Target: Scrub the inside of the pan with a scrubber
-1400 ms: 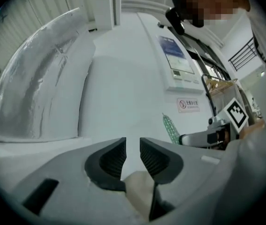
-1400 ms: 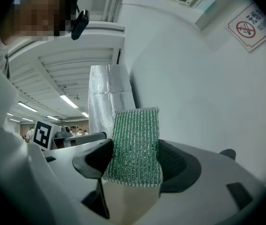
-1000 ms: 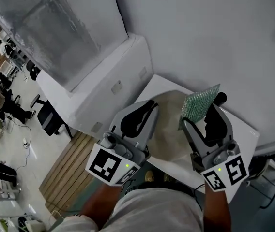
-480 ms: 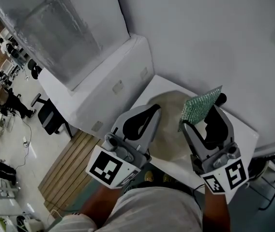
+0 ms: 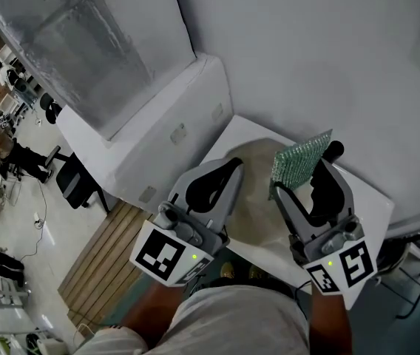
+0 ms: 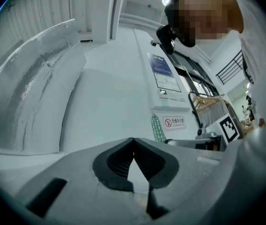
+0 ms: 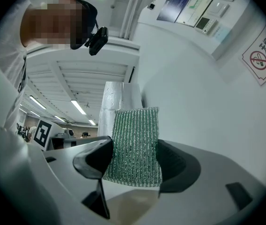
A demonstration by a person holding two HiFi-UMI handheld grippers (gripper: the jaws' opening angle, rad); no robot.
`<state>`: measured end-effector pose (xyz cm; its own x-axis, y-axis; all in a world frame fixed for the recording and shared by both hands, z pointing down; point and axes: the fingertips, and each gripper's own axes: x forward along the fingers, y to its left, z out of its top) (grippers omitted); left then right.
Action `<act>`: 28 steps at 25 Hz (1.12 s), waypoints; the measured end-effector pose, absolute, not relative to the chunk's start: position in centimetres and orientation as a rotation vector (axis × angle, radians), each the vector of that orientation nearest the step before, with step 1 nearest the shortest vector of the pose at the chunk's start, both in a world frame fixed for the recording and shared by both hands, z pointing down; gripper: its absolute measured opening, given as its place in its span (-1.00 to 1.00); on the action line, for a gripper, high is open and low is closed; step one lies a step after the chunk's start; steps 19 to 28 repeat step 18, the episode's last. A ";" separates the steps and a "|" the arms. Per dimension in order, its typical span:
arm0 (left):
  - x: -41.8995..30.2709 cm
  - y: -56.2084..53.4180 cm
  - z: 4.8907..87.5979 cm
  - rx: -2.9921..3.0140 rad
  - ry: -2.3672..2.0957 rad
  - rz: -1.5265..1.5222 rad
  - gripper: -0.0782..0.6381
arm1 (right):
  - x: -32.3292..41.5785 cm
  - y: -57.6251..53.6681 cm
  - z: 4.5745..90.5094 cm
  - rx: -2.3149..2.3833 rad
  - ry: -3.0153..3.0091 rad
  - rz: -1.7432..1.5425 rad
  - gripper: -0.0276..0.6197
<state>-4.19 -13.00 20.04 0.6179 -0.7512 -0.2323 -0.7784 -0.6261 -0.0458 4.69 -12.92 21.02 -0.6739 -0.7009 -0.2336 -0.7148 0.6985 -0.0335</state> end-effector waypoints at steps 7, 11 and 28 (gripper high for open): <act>-4.3 -13.0 20.1 -2.705 1.271 0.294 -0.73 | 4.6 -12.9 21.1 -1.152 2.684 0.087 0.02; -4.2 -13.0 20.0 -2.706 1.266 0.300 -0.73 | 4.7 -12.8 21.2 -1.162 2.685 0.086 0.02; -4.4 -12.9 20.2 -2.712 1.273 0.295 -0.73 | 4.6 -12.7 21.3 -1.166 2.690 0.086 0.02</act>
